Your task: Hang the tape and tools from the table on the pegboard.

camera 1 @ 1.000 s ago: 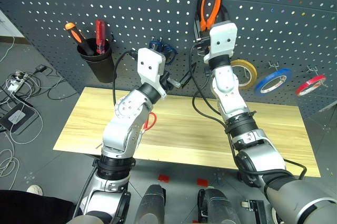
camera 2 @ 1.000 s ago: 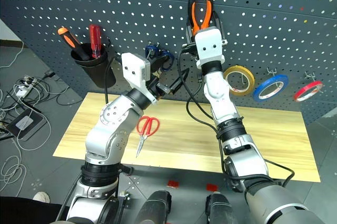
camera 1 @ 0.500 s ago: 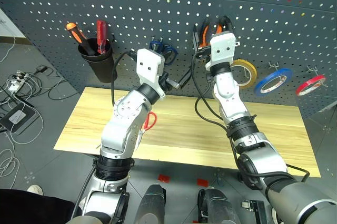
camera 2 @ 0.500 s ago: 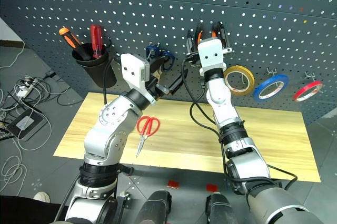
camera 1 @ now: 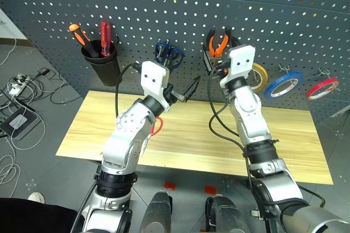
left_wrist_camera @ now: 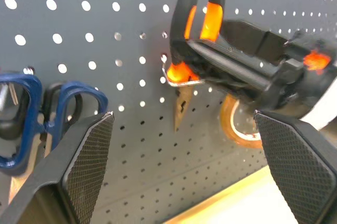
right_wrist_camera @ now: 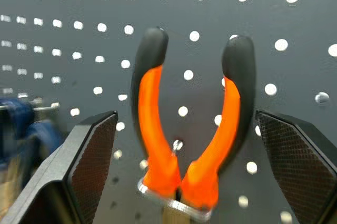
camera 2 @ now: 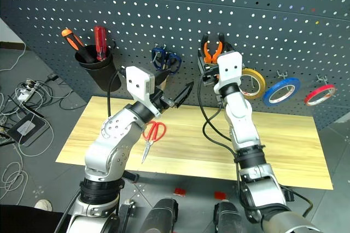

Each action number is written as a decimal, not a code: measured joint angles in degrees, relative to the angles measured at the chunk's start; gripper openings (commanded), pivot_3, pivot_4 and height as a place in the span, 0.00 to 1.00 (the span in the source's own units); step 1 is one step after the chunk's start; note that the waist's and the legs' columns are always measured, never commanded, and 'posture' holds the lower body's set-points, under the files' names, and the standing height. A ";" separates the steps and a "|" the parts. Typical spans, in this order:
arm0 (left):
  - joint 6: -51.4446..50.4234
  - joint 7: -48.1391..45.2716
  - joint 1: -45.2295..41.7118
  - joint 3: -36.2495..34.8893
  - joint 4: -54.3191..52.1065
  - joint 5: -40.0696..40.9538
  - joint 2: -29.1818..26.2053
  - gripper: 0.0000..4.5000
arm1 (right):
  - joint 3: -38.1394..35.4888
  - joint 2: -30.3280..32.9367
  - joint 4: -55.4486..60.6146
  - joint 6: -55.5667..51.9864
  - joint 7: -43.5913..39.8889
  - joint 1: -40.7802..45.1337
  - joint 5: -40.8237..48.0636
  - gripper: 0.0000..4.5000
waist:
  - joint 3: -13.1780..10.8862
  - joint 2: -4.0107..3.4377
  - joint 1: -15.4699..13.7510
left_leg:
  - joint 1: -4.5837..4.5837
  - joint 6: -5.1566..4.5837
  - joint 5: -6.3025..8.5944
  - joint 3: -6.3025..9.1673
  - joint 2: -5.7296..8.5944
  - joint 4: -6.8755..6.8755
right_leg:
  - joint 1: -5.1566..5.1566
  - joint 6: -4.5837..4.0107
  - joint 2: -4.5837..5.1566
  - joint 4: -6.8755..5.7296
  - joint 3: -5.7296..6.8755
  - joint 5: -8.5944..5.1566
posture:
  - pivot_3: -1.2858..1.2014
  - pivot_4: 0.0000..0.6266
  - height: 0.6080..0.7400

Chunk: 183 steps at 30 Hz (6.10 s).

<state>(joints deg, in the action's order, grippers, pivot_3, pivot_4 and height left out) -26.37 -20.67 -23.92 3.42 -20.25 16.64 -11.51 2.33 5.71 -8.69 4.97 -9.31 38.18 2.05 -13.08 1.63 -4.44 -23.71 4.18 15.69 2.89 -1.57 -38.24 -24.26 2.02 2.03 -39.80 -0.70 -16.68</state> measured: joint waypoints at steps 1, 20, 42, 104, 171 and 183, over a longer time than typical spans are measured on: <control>-0.51 0.04 0.46 0.08 -0.28 0.00 -0.03 1.00 | 0.05 0.25 1.89 -1.63 -0.79 -0.79 0.44 0.99 | 0.00 0.00 0.02 | 0.00 0.00 0.00 0.01 0.00 0.00 | 0.00 0.00 -0.01 0.00 0.02 0.00 | 0.59 0.34 1.00; -16.19 14.48 20.39 -2.01 -3.50 -8.89 -0.96 1.00 | 8.40 21.88 31.25 -18.17 -31.73 -30.70 11.62 0.99 | -3.78 -0.26 3.03 | 0.92 -0.84 0.47 0.21 -0.05 0.11 | 1.08 -0.04 -0.01 0.72 -0.14 -0.05 | 0.56 0.66 1.00; -20.41 11.11 16.46 -8.01 4.00 -8.58 -6.64 1.00 | 12.43 18.38 32.27 -25.64 -34.36 -25.60 14.70 0.99 | -12.51 -0.31 2.98 | 0.79 -0.80 0.45 0.30 -0.06 0.09 | 0.88 -0.02 0.10 0.66 -0.14 -0.04 | 0.56 0.86 1.00; -20.46 5.39 13.02 -5.95 3.71 -4.65 -6.44 0.25 | 7.52 16.95 22.70 -22.79 -28.91 -18.27 12.41 1.00 | -13.40 -0.29 2.53 | -0.39 0.17 -0.06 0.41 -0.11 0.36 | -0.12 0.21 0.64 0.86 0.52 -0.08 | 0.57 0.53 1.00; -20.34 9.64 17.74 -3.27 1.57 -12.60 -2.33 0.25 | 6.99 26.30 36.01 -28.85 -39.10 -28.03 21.45 1.00 | -7.73 -0.29 1.76 | -0.02 -0.11 0.00 1.40 0.04 0.09 | 0.80 0.04 0.13 0.76 1.25 -0.10 | 0.55 0.70 1.00; -27.05 9.42 16.62 -2.39 2.92 -12.59 -4.27 0.25 | 7.04 25.69 35.99 -30.31 -38.29 -28.10 21.52 1.00 | -10.01 -0.33 1.82 | -0.04 -0.11 -0.01 1.42 0.02 0.07 | 0.80 0.03 0.16 0.73 1.24 -0.10 | 0.56 0.74 1.00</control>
<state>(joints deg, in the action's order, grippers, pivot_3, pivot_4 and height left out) -53.42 -11.24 -7.30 1.03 -17.33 4.05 -15.78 9.37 31.40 27.30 -25.34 -47.61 10.07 23.58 -23.09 1.30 -2.61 -23.75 4.07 15.68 4.31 -1.55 -38.18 -23.46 2.05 2.19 -39.07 0.55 -16.78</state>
